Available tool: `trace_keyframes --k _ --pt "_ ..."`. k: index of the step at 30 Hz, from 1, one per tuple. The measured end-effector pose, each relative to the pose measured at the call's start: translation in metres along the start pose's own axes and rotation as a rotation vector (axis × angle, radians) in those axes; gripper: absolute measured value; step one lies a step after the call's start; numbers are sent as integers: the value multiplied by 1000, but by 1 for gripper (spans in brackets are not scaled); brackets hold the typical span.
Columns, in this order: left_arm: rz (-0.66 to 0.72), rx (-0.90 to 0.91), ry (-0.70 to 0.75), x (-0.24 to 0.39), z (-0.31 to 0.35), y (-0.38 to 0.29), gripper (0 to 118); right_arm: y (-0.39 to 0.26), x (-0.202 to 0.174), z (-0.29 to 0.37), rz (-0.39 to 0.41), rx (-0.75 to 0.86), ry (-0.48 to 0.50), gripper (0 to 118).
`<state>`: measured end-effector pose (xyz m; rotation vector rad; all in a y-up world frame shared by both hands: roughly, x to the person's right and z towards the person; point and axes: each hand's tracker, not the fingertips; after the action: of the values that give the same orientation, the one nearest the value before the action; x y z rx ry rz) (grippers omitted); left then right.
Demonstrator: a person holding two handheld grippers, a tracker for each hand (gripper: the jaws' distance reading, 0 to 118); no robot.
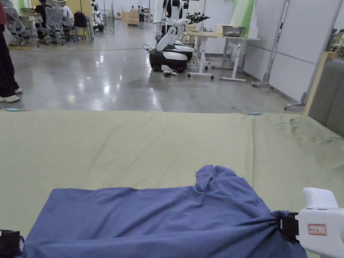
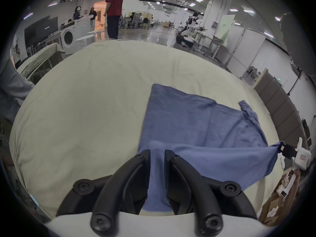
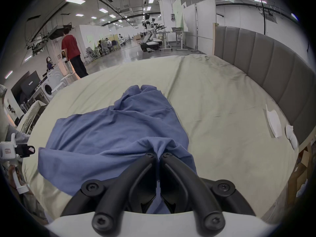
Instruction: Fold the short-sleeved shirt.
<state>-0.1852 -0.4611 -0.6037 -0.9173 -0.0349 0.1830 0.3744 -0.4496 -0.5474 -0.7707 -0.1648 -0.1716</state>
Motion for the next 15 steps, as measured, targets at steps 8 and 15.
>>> trace_keyframes --k 8,15 --pt "60 -81 -21 -23 -36 -22 18 -14 3 -63 -52 -108 -30 16" --pt "75 277 -98 -35 54 -27 79 -22 11 7 -126 72 38 100"
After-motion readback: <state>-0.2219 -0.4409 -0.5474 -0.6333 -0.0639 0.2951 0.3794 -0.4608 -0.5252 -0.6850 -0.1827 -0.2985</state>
